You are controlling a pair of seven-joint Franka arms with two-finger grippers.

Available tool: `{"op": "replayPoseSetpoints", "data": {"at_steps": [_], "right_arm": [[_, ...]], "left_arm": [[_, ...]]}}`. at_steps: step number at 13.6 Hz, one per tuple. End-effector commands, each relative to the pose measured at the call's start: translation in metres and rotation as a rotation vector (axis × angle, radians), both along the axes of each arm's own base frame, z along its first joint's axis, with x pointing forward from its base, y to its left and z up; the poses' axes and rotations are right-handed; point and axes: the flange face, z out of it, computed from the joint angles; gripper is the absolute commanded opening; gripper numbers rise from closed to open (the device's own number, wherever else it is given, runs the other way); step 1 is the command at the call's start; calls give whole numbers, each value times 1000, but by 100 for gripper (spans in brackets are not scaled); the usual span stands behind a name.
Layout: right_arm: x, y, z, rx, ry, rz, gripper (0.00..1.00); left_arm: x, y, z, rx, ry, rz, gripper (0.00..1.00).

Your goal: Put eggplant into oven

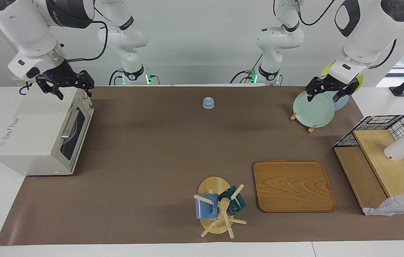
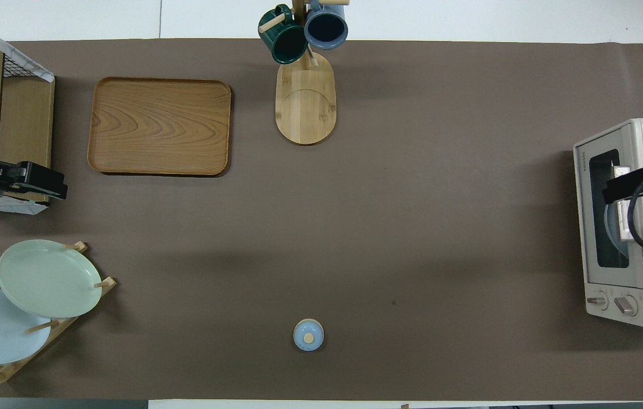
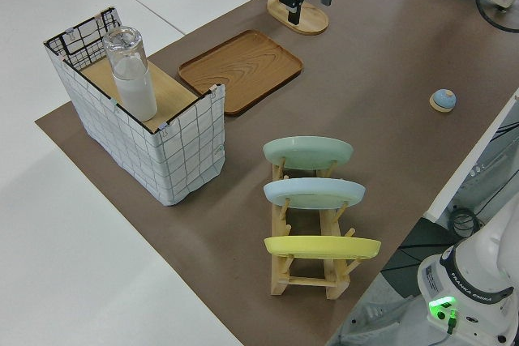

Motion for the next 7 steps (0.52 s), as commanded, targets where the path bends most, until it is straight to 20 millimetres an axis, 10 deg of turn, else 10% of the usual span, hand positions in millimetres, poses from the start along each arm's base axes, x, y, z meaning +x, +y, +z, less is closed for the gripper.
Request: {"op": "replayPoseSetpoints", "data": {"at_steps": [1, 7], "right_arm": [[4, 4, 8, -16, 0, -8, 100], [3, 19, 12, -30, -19, 13, 100]], "left_arm": [[-7, 2, 3, -8, 6, 12, 100], [-7, 1, 4, -10, 6, 12, 100]]}}
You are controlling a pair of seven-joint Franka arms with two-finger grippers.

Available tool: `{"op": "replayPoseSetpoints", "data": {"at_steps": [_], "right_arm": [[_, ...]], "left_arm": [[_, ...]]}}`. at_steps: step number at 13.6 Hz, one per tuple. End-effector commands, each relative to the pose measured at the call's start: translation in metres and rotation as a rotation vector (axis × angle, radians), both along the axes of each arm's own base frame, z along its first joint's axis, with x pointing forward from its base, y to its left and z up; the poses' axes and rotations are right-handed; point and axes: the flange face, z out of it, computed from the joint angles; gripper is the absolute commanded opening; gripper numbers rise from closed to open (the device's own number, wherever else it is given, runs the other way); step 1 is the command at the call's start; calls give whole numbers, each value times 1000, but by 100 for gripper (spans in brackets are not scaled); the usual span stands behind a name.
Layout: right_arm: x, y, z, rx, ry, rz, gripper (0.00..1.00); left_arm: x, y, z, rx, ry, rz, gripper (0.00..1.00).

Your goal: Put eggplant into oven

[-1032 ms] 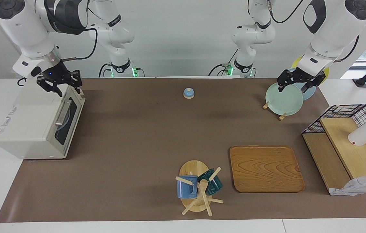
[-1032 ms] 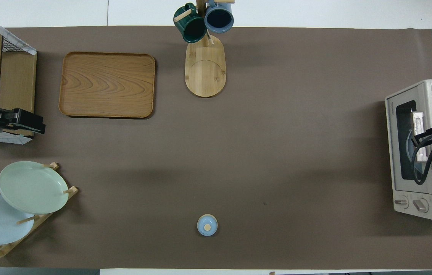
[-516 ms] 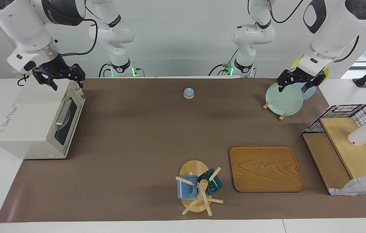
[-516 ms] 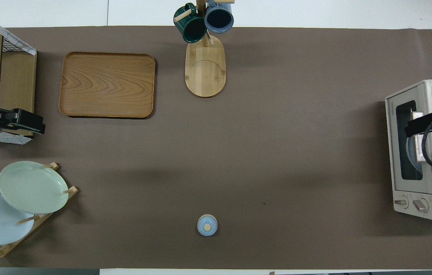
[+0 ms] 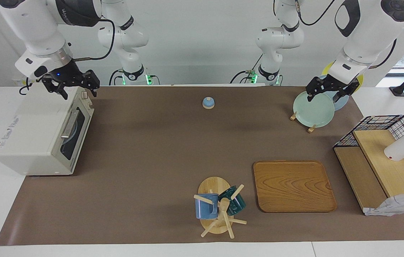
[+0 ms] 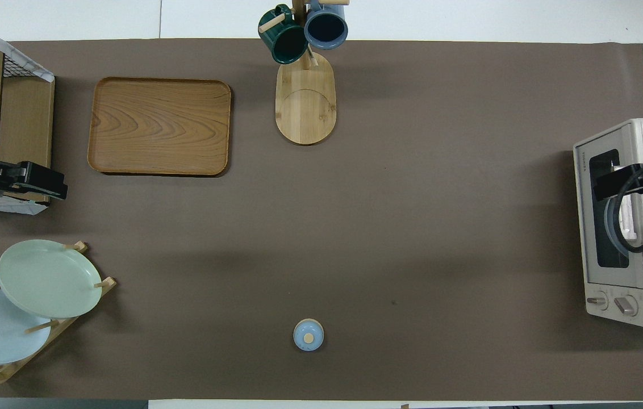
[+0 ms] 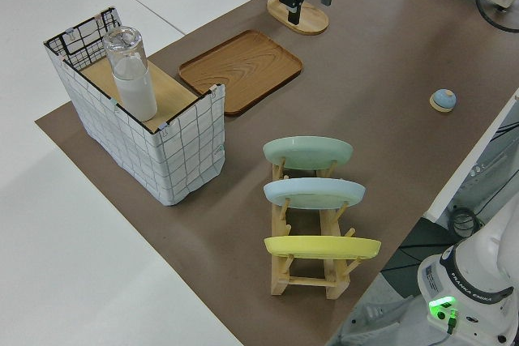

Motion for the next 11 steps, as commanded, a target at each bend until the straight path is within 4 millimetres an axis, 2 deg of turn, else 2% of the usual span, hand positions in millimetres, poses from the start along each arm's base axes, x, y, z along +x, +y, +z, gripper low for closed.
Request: {"op": "replayPoseSetpoints", "data": {"at_steps": [1, 11], "right_arm": [[1, 2, 5, -6, -3, -13, 100], [-1, 5, 10, -3, -19, -55, 100]], "left_arm": [[-7, 1, 4, -10, 4, 12, 100], [-7, 1, 3, -10, 6, 12, 100]]}}
